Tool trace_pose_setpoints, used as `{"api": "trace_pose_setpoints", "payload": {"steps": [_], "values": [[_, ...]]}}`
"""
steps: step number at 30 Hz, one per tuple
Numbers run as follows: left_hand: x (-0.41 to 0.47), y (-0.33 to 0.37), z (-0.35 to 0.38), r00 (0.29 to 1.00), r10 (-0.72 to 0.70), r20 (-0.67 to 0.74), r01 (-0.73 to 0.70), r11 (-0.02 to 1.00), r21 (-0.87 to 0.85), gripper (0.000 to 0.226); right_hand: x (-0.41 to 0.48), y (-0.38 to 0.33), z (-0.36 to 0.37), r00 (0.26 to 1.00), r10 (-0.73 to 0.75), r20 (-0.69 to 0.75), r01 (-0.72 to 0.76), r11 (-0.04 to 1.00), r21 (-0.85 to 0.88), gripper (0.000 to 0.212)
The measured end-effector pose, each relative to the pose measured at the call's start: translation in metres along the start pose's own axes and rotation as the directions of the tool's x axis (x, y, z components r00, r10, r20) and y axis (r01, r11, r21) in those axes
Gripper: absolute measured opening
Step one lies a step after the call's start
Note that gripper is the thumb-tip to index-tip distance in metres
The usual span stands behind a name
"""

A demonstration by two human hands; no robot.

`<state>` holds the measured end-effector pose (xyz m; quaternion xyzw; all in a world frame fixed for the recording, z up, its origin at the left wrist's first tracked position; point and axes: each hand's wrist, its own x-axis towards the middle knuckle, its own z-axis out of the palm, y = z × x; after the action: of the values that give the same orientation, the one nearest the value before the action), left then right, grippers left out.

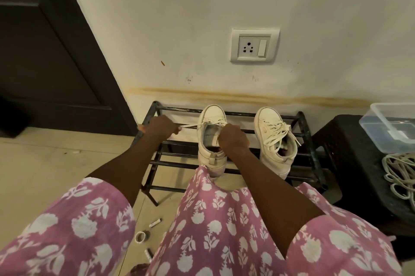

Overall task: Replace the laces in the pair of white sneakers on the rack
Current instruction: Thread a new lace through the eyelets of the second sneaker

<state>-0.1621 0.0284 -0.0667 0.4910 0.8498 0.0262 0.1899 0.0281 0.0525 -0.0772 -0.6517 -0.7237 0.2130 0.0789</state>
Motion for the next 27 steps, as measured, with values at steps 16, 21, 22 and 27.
{"api": "trace_pose_setpoints", "payload": {"steps": [16, 21, 22, 27], "values": [[0.005, -0.041, 0.016, 0.974, -0.22, -0.06, 0.228, 0.942, 0.245, 0.044, -0.004, 0.001, 0.002, 1.0, -0.013, -0.023, 0.014, 0.999, 0.03, 0.027], [0.01, 0.027, 0.02, 0.969, 0.246, -0.026, -0.247, 0.956, -0.162, 0.037, -0.004, 0.002, 0.001, 0.999, -0.023, -0.024, 0.024, 1.0, 0.018, 0.028], [0.008, 0.038, 0.02, 0.96, 0.277, -0.046, -0.28, 0.937, -0.209, 0.036, -0.004, 0.002, 0.0, 0.999, -0.019, -0.026, 0.019, 1.0, 0.017, 0.028], [0.006, 0.049, 0.025, 0.96, 0.265, -0.094, -0.281, 0.908, -0.309, 0.03, -0.003, 0.002, 0.003, 1.0, -0.011, -0.023, 0.012, 1.0, 0.024, 0.027]]}}
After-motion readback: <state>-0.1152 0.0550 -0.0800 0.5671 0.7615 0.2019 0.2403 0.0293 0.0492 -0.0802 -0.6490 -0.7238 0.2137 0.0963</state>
